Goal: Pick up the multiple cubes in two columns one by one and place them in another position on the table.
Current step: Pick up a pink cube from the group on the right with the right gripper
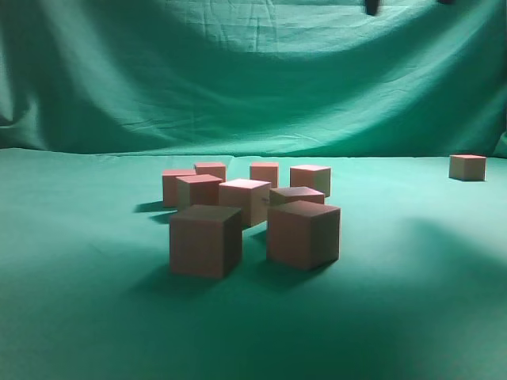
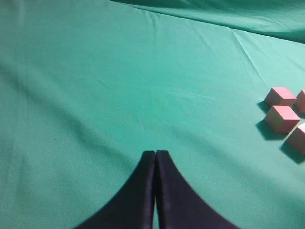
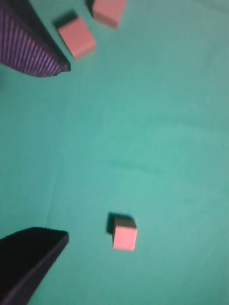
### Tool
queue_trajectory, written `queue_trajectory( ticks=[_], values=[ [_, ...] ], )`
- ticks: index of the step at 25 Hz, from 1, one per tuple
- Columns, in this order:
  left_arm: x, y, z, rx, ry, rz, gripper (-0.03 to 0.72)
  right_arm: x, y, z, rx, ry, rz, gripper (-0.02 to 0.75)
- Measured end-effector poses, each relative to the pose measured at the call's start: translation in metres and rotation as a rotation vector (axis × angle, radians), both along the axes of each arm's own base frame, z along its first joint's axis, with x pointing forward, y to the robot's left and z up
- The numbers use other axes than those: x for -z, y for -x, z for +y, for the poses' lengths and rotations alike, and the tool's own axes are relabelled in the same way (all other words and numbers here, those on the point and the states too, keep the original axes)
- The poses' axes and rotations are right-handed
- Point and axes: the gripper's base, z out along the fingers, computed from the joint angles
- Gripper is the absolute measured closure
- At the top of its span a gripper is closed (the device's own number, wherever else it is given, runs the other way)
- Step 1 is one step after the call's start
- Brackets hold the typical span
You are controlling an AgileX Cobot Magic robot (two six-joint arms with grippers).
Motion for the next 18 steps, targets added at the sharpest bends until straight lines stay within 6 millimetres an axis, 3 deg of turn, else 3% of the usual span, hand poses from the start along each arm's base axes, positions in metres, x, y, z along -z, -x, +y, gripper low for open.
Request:
queue_trajectory(
  ticks=[4,8,12,13,18],
  values=[
    [0.000,0.000,0.000,0.000,0.000,0.000,0.688,0.015,-0.032,-0.054,0.167,-0.050,0.019,0.127],
    [0.000,0.000,0.000,0.000,0.000,0.000,0.688,0.047,-0.061,-0.094,0.279,-0.100,0.059,0.127],
    [0.000,0.000,0.000,0.000,0.000,0.000,0.688,0.086,-0.086,-0.110,0.277,-0.143,0.069,0.127],
    [0.000,0.000,0.000,0.000,0.000,0.000,0.688,0.094,-0.091,-0.113,0.272,-0.142,0.070,0.171],
    [0.000,0.000,0.000,0.000,0.000,0.000,0.688,0.128,-0.108,-0.112,0.206,-0.127,0.060,0.178]
  ],
)
